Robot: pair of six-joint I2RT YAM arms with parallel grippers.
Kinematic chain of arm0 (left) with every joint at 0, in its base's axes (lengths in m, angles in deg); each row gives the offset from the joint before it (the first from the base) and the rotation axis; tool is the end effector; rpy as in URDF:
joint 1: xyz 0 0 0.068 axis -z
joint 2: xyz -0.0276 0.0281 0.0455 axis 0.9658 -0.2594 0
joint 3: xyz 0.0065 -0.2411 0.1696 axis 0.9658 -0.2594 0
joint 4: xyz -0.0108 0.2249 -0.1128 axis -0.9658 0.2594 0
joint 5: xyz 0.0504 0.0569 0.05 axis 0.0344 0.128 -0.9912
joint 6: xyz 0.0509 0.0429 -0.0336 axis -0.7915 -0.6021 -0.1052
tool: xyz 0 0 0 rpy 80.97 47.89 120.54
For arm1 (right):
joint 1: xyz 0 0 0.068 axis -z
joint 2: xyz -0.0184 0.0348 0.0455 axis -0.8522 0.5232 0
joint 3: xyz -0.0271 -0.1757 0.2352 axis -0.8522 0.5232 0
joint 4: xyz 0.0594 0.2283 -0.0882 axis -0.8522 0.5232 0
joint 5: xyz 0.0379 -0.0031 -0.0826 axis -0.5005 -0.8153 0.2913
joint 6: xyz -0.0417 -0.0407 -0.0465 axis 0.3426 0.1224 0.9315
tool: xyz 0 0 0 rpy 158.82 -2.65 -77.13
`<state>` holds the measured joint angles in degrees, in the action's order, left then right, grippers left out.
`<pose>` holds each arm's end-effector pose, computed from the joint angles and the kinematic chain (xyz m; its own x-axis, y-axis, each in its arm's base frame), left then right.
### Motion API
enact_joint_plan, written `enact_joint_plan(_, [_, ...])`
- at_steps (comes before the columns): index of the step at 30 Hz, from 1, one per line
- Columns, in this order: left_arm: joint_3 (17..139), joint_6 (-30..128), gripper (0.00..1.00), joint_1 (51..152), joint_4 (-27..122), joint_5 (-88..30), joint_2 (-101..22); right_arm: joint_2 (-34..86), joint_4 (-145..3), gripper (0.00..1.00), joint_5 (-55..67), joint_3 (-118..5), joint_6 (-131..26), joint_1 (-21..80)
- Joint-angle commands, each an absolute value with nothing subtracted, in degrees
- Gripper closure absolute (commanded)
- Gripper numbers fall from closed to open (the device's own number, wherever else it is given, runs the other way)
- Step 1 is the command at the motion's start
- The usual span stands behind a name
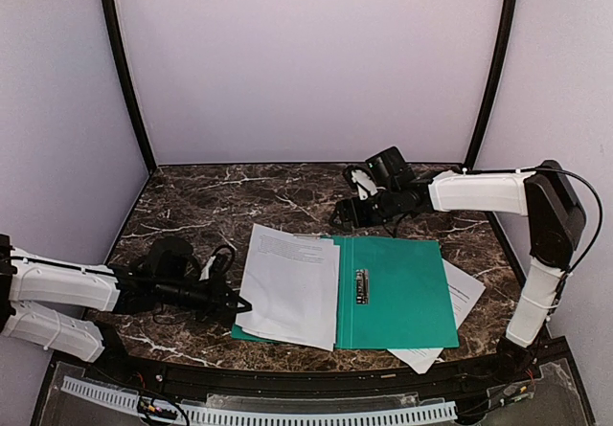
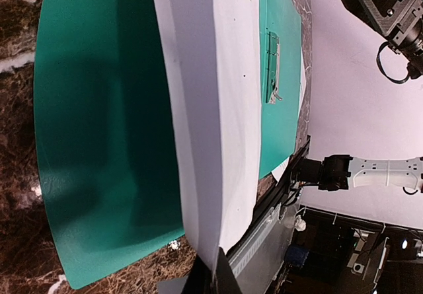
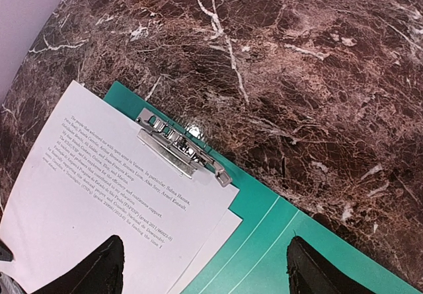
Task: Put the files into the folder
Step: Place the file on the spring clip of the folder.
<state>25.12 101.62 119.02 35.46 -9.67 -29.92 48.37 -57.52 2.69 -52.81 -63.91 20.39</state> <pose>0.1360 -0.1721 0.1756 -0.9768 -0.1661 -0.1353 0.0361 0.4948 -0.8683 0.3195 0.2645 0.2260 -0.7481 -0.1995 -0.6329 -0.5008 0.7955 0.3412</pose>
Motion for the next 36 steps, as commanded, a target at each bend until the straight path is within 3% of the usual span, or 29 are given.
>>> enact_joint_plan(1, [23.86,101.54,0.99,119.18,35.27,-10.98,-29.28,49.29,-58.25,0.18,2.63,-52.9,-63.46,19.52])
enact_joint_plan(13, [27.87,93.53,0.98,119.1,46.44,-9.55,-30.62,49.82,-57.17,0.18,2.36,-51.91,-64.93,16.42])
enact_joint_plan(19, [30.39,89.66,0.78,119.17,50.87,-10.25,-32.5,49.81,-57.09,0.19,2.5,-48.0,-67.95,12.44])
enact_joint_plan(27, [34.2,83.24,0.6,119.09,56.7,-13.82,-34.11,51.45,-58.61,0.19,2.71,-45.69,-71.98,8.82])
enact_joint_plan(36, [39.36,77.1,0.57,119.06,61.88,-15.5,-40.34,52.04,-58.42,0.19,4.02,-45.08,-73.41,7.8])
